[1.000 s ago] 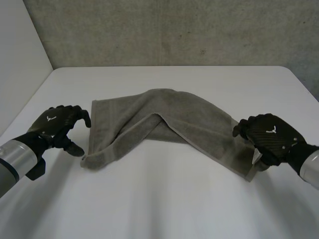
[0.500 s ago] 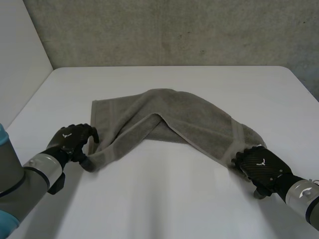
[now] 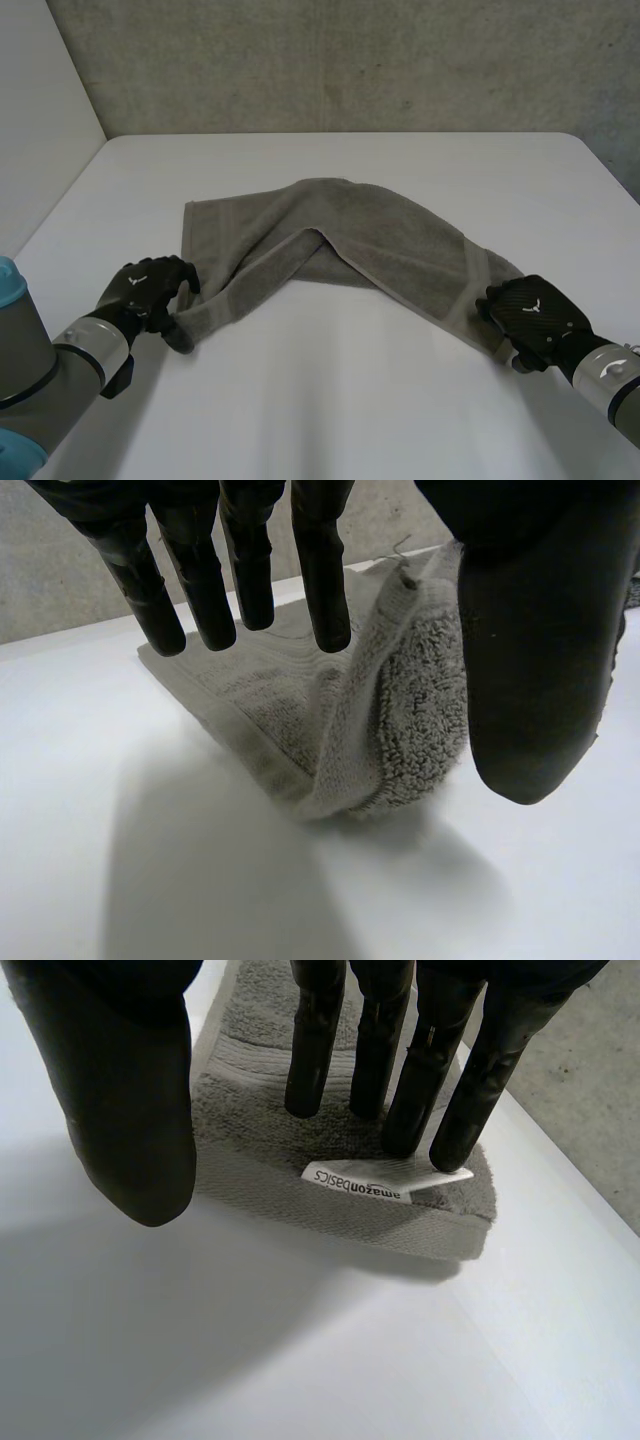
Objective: Fold the towel.
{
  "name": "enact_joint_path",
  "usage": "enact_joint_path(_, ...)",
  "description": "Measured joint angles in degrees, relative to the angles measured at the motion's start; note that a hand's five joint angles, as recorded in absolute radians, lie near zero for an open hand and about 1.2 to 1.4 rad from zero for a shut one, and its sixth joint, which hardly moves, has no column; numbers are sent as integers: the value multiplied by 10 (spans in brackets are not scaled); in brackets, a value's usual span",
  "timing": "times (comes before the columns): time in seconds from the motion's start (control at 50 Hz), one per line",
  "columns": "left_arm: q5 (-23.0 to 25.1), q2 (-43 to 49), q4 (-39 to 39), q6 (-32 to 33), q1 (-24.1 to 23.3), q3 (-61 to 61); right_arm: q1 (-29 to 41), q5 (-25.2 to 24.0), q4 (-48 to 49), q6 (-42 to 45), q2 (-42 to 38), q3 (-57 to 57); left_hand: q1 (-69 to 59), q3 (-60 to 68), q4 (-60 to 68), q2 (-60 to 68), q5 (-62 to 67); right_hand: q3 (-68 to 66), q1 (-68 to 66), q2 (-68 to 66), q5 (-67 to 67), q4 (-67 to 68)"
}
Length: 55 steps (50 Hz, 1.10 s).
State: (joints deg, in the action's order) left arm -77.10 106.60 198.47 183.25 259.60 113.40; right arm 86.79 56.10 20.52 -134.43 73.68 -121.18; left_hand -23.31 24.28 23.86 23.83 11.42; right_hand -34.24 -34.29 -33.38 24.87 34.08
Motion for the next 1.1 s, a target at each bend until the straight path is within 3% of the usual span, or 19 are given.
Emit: enact_joint_path(1.1, 1, 2, 1, 1, -3, 2, 72, 56, 42, -26, -53, 57, 8, -8, -8, -8, -6, -110, -108, -112, 98, 109)
